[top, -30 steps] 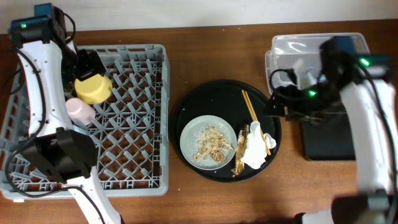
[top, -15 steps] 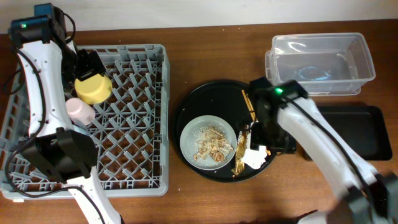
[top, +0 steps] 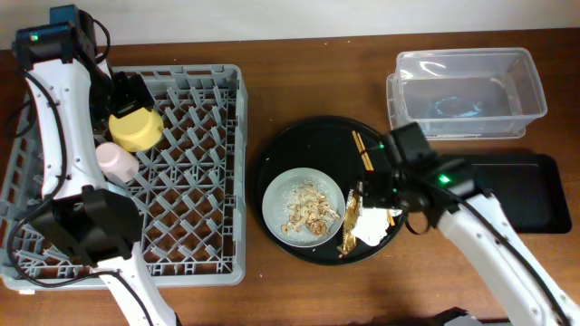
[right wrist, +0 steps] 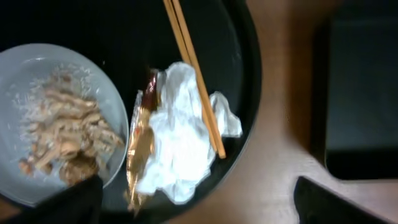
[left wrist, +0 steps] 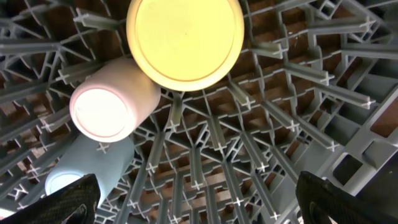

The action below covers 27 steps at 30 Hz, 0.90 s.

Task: Sort waste into correct bins and load items into the dishwasher rack
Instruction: 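Reach the right gripper to the white tissue on the tray, then lift the tissue and drop it into the clear plastic bin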

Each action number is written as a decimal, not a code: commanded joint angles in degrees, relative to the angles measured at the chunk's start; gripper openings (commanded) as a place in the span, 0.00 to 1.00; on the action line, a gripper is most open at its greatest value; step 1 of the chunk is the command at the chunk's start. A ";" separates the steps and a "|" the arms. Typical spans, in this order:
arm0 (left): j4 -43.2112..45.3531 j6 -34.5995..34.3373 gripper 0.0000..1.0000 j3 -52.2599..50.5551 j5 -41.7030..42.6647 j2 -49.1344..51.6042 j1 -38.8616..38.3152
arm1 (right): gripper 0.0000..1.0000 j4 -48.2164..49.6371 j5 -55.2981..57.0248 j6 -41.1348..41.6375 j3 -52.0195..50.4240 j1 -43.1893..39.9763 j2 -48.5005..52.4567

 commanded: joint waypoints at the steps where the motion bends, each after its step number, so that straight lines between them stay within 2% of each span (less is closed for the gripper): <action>1: -0.09 0.26 0.99 0.72 -0.24 -0.02 0.46 | 0.61 2.10 0.92 -0.59 -0.44 0.22 7.76; 3: -0.09 0.26 0.99 0.72 -0.24 -0.02 0.46 | 0.48 3.78 0.59 -1.22 -0.44 0.22 12.83; 4: -0.09 0.26 0.99 0.72 -0.24 -0.02 0.46 | 0.45 5.11 -0.98 -1.70 -0.42 0.22 15.56; 7: -0.09 0.26 0.99 0.72 -0.24 -0.02 0.46 | 0.48 8.28 -3.89 -3.48 -0.42 0.15 18.43; 9: -0.09 0.26 0.99 0.72 -0.24 -0.02 0.46 | 0.58 8.48 -5.38 -4.66 -0.44 0.15 18.43; 14: -0.09 0.26 0.99 0.72 -0.24 -0.02 0.46 | 0.52 8.50 -5.14 -4.63 -2.43 0.15 18.43; 16: -0.09 0.24 0.99 0.72 -0.24 -0.02 0.46 | 0.44 8.85 -5.11 -4.63 -3.82 0.15 18.43; 17: -0.09 0.26 0.99 0.72 -0.24 -0.02 0.46 | 0.34 8.96 -5.11 -4.63 -4.28 0.15 18.43; 22: -0.09 0.26 0.99 0.72 -0.24 -0.02 0.46 | 0.04 6.78 -9.11 -4.66 -0.96 0.17 18.18; 27: -0.09 0.26 0.99 0.72 -0.24 -0.02 0.46 | 0.04 -4.24 -13.31 -4.63 11.19 0.17 16.44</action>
